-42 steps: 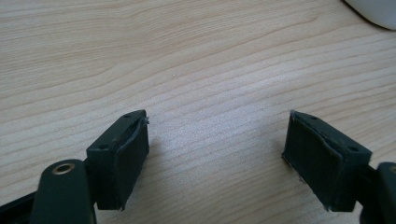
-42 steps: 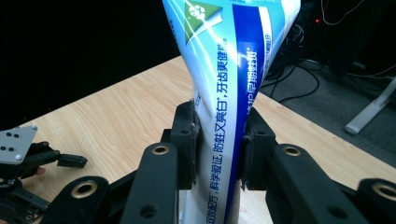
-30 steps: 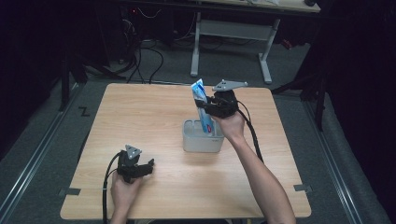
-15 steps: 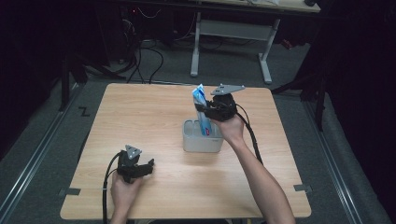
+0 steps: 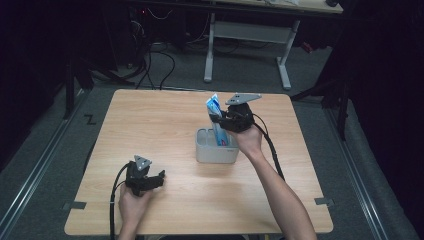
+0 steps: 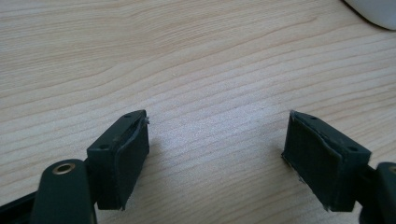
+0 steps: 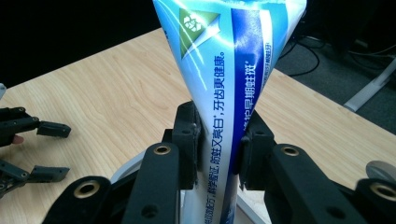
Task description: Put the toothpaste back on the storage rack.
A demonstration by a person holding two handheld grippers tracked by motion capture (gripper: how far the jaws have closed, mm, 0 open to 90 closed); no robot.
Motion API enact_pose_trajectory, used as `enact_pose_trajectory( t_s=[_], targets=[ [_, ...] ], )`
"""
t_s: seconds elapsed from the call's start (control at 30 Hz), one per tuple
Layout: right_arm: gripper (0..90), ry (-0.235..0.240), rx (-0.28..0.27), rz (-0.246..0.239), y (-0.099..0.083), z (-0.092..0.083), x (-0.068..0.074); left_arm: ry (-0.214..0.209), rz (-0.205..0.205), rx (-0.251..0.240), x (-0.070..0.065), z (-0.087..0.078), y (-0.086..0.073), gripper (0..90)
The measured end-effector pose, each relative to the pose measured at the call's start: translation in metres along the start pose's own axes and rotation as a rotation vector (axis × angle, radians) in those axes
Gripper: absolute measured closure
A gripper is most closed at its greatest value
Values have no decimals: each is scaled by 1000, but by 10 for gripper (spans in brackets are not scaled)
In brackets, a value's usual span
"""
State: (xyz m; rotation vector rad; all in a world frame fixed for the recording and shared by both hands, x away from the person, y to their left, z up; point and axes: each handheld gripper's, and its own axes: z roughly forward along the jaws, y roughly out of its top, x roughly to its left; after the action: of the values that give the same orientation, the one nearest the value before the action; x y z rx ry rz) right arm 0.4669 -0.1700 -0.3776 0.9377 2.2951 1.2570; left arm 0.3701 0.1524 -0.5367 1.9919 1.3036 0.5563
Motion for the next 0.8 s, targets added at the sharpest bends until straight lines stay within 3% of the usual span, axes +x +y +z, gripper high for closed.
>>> enact_pose_trajectory(
  t_s=[0.8],
  targets=[
    [723,3,52,5,-17,5,-3,0,0,0,0,0,0,225]
  ],
)
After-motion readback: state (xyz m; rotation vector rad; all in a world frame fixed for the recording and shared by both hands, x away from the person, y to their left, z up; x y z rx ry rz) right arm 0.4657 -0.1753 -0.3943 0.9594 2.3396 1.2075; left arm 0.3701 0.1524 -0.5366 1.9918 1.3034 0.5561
